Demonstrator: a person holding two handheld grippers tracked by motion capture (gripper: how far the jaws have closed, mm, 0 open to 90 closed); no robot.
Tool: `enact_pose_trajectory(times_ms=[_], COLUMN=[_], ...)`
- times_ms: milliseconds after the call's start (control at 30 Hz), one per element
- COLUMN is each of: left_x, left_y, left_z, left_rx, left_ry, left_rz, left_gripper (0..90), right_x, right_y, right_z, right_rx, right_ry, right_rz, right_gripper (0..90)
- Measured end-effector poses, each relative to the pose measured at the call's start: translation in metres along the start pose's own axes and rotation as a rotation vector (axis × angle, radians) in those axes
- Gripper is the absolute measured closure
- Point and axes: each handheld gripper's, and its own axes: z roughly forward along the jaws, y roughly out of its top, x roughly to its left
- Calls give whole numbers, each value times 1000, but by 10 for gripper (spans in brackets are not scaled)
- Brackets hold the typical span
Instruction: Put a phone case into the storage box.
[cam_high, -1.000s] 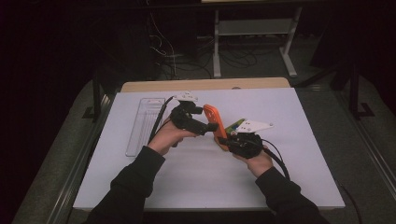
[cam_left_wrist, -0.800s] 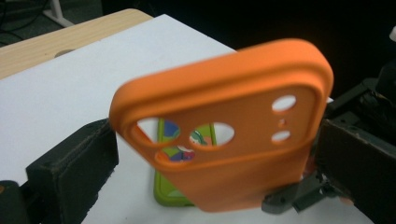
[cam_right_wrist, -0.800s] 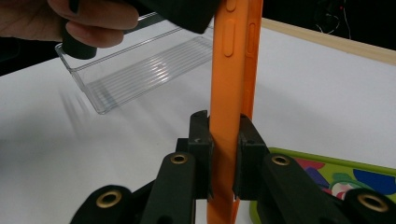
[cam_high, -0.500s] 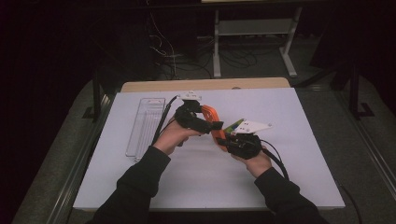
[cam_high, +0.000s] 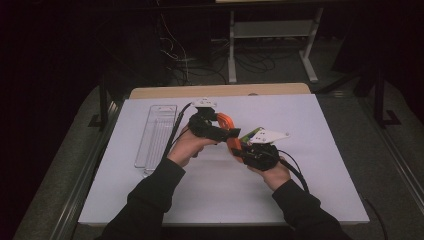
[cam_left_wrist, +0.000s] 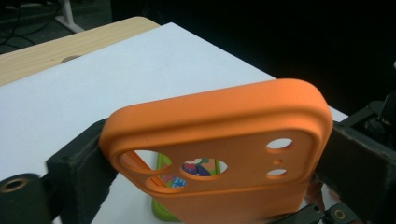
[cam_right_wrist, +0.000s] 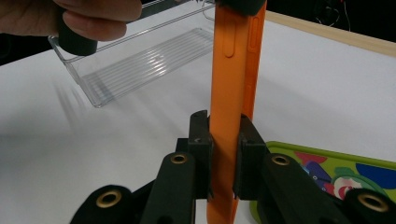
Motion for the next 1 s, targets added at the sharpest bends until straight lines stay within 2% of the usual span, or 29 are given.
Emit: enact_pose_trajectory(times_ms=[267, 500, 533, 600, 767, 867, 933, 1000], left_x=[0, 1, 1, 1, 6, 10, 12, 14], left_y=[-1, -1, -2, -1, 0, 2, 4, 6], left_z=[-1, -1, -1, -1, -3, -7, -10, -13], left_rx=[-27, -16, -15, -8, -12, -6, -9, -8], left_ry=[-7, -14, -6, -2, 13, 27, 32, 45], left_rz=[5, 8, 15, 22, 9, 17, 6, 5], left_gripper=[118, 136, 138, 140, 140, 140, 141, 141], right_x=[1, 1, 0, 0, -5, -10, -13, -15], right_y=[-1, -1, -1, -1, -3, -7, -9, -12], right_z=[2, 3, 3, 2, -4, -9, -12, -14], right_rx=[13, 22, 21, 21, 48, 67, 82, 98], right_ry=[-6, -8, -6, -1, -3, -12, -7, -16], right_rz=[-9, -10, -10, -9, 4, 3, 25, 8], right_gripper=[787, 776, 755, 656, 567, 508, 461, 411])
